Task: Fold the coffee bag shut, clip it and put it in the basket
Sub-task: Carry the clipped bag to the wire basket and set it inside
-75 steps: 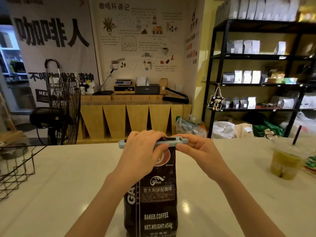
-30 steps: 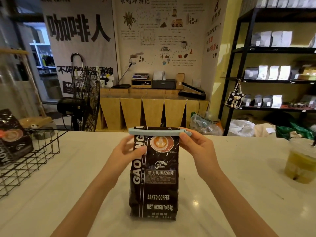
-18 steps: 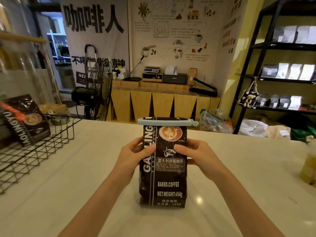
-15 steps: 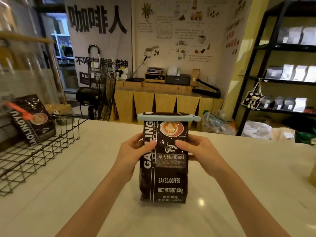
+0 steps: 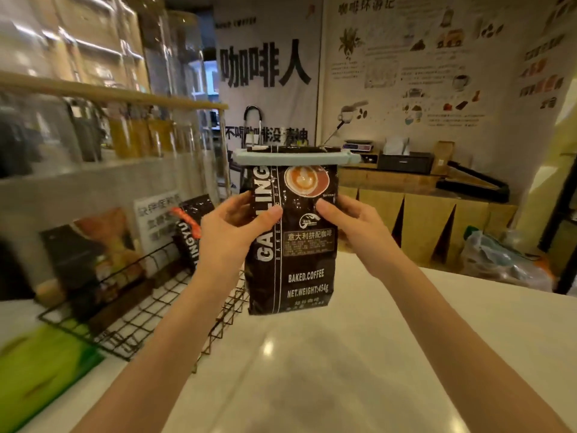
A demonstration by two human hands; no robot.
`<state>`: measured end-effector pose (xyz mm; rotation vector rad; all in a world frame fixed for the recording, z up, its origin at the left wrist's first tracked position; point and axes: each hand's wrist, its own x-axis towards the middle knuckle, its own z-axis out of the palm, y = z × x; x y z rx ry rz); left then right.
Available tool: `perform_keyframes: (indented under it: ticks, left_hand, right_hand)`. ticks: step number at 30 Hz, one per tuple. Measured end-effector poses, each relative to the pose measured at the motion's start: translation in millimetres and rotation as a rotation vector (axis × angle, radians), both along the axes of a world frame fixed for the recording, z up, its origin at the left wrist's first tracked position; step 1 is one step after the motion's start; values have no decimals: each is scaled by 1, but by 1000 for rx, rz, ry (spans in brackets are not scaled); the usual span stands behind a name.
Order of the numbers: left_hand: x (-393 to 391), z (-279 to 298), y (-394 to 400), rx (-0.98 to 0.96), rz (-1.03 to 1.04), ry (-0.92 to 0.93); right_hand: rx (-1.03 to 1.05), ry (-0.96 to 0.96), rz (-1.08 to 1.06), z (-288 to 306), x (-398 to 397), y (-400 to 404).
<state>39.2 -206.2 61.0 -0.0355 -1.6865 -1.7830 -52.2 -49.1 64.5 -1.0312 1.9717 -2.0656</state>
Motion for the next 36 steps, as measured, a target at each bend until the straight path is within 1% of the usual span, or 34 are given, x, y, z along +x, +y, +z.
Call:
perform_keyframes:
  ticks: [3, 6, 10, 13, 17, 20, 24, 28, 32, 36]
  left_hand:
    - [5, 3, -47, 4, 151, 34]
    - [11, -1, -88, -29, 318, 47]
    - [20, -20, -137, -63, 510, -10]
    - [28, -37, -166, -64, 616, -29]
    - [38, -57, -187, -49, 719, -33]
    - [42, -69, -197, -36, 760, -48]
    - [44, -81, -204, -3, 764, -90]
    - [44, -87, -205, 16, 761, -129]
    - [43, -88, -204, 29, 743, -167]
    - [45, -86, -195, 3, 770, -152]
  right_hand:
    - [33, 7, 21, 6, -1, -63]
    - [167, 81, -4, 3, -3, -124]
    - [268, 104, 21, -11, 1, -194]
    - [271, 78, 77, -24, 4, -232]
    - [298, 65, 176, -38, 14, -263]
    - [323, 54, 203, -44, 17, -277]
    - [381, 143, 175, -54, 17, -288]
    - [413, 156, 194, -59, 14, -291]
    - [446, 41, 252, -60, 12, -292]
    - [454, 35, 292, -62, 14, -289]
